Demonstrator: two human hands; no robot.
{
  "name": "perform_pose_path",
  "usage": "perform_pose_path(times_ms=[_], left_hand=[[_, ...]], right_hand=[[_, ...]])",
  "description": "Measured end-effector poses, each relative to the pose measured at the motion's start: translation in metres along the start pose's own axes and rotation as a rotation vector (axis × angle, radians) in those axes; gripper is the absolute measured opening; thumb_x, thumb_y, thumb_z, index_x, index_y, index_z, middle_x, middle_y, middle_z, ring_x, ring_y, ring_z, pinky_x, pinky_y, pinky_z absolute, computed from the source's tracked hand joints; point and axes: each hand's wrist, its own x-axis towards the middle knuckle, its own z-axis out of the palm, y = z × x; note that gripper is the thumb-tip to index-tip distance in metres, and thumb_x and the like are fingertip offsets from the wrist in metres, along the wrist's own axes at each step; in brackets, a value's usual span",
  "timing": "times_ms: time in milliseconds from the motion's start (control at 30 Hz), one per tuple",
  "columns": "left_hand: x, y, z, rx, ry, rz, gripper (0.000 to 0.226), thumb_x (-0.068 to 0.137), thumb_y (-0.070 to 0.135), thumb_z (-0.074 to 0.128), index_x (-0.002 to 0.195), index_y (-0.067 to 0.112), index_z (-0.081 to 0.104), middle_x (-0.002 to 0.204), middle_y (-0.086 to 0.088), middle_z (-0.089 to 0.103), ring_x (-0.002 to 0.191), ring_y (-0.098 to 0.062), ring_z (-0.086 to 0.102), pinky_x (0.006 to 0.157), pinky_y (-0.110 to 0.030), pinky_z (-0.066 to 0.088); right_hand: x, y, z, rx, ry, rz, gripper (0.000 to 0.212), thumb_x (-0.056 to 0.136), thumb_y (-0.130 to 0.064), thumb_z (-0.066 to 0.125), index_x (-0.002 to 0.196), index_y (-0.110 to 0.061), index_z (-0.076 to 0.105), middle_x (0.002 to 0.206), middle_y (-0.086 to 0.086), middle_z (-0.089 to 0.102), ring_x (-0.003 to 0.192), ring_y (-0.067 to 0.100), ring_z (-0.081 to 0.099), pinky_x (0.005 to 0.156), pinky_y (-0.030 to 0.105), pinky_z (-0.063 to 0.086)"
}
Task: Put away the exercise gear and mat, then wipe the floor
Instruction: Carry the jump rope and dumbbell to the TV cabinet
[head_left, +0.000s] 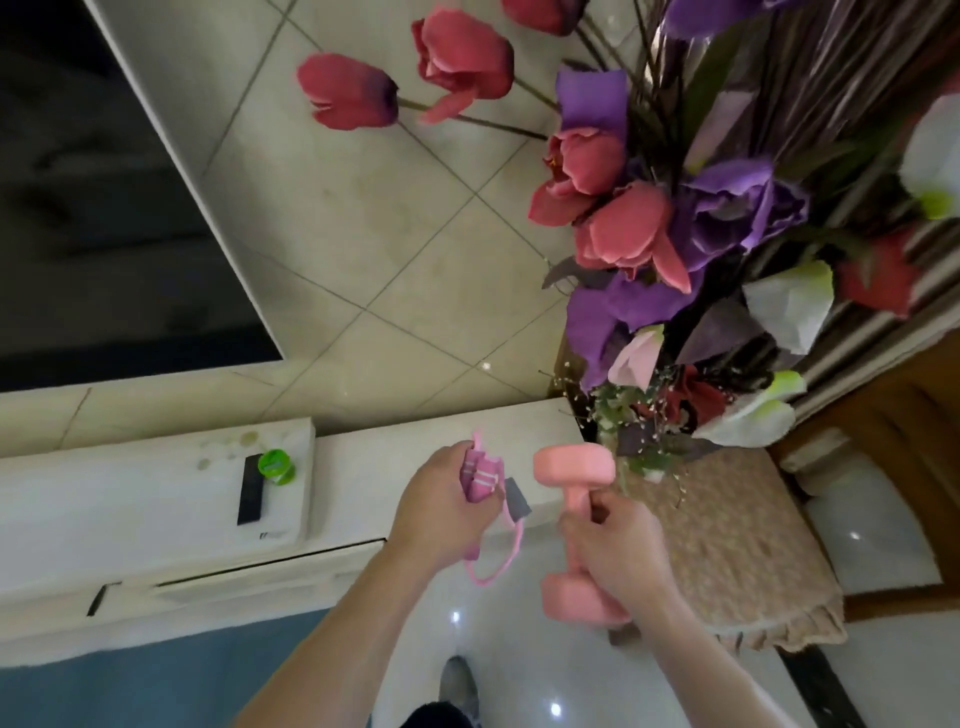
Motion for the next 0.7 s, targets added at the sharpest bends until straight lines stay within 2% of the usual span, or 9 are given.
perform_pose_path(times_ms=[133, 200, 300, 433, 500, 567, 700], left_hand=[[0.046, -0.004, 0.012, -0.009, -0.037, 0.027, 0.026, 0.072, 0.038, 0.070, 0.095, 0.030, 0.061, 0.084, 0.007, 0.063, 0.075, -0.014, 0.062, 0.071, -0.041, 0.056], [0.066, -0.007, 0.020, -0.010, -0.054, 0.048, 0.023, 0.072, 0.039, 0.069, 0.090, 0.029, 0.060, 0.081, 0.005, 0.062, 0.071, -0.017, 0.062, 0.066, -0.038, 0.056], [0.093, -0.018, 0.039, -0.027, -0.088, 0.052, 0.019, 0.075, 0.028, 0.075, 0.085, 0.030, 0.058, 0.078, 0.004, 0.061, 0.062, -0.013, 0.061, 0.053, -0.030, 0.054], [0.137, -0.051, 0.083, -0.047, -0.079, 0.064, 0.022, 0.072, 0.027, 0.075, 0.082, 0.033, 0.056, 0.074, 0.006, 0.060, 0.060, -0.012, 0.060, 0.054, -0.034, 0.056], [0.159, -0.074, 0.112, -0.054, -0.078, 0.069, 0.024, 0.074, 0.024, 0.077, 0.084, 0.033, 0.057, 0.075, 0.007, 0.060, 0.058, -0.009, 0.059, 0.051, -0.027, 0.053], [0.180, -0.100, 0.139, -0.046, -0.065, 0.078, 0.025, 0.074, 0.024, 0.077, 0.084, 0.035, 0.057, 0.077, 0.007, 0.061, 0.062, -0.010, 0.061, 0.054, -0.027, 0.053], [0.224, -0.154, 0.193, -0.032, -0.053, 0.104, 0.026, 0.074, 0.026, 0.078, 0.082, 0.036, 0.055, 0.077, 0.007, 0.062, 0.064, -0.011, 0.061, 0.059, -0.029, 0.054]], right_hand=[[0.047, 0.002, 0.011, -0.015, 0.043, -0.016, 0.016, 0.077, -0.021, 0.066, 0.066, -0.010, 0.060, 0.060, 0.002, 0.062, 0.056, 0.017, 0.053, 0.051, 0.030, 0.039], [0.070, 0.007, 0.017, -0.011, 0.060, -0.023, 0.017, 0.076, -0.021, 0.067, 0.066, -0.009, 0.059, 0.061, 0.002, 0.062, 0.058, 0.019, 0.054, 0.053, 0.030, 0.040], [0.105, 0.023, 0.029, -0.037, 0.072, -0.045, 0.017, 0.077, -0.021, 0.068, 0.068, -0.008, 0.061, 0.063, 0.003, 0.062, 0.064, 0.025, 0.058, 0.054, 0.029, 0.040], [0.164, 0.058, 0.060, -0.032, 0.051, -0.074, 0.020, 0.076, -0.022, 0.067, 0.064, -0.009, 0.059, 0.057, 0.002, 0.059, 0.058, 0.024, 0.054, 0.051, 0.030, 0.036], [0.194, 0.080, 0.082, -0.023, 0.065, -0.090, 0.023, 0.075, -0.022, 0.067, 0.060, -0.008, 0.057, 0.054, 0.001, 0.056, 0.053, 0.019, 0.047, 0.049, 0.030, 0.033], [0.222, 0.101, 0.105, -0.019, 0.063, -0.096, 0.024, 0.075, -0.024, 0.067, 0.061, -0.007, 0.057, 0.054, 0.003, 0.056, 0.053, 0.018, 0.045, 0.048, 0.029, 0.032], [0.279, 0.148, 0.154, -0.032, 0.066, -0.088, 0.025, 0.073, -0.029, 0.065, 0.056, -0.015, 0.054, 0.051, -0.002, 0.051, 0.056, 0.020, 0.048, 0.053, 0.032, 0.039]])
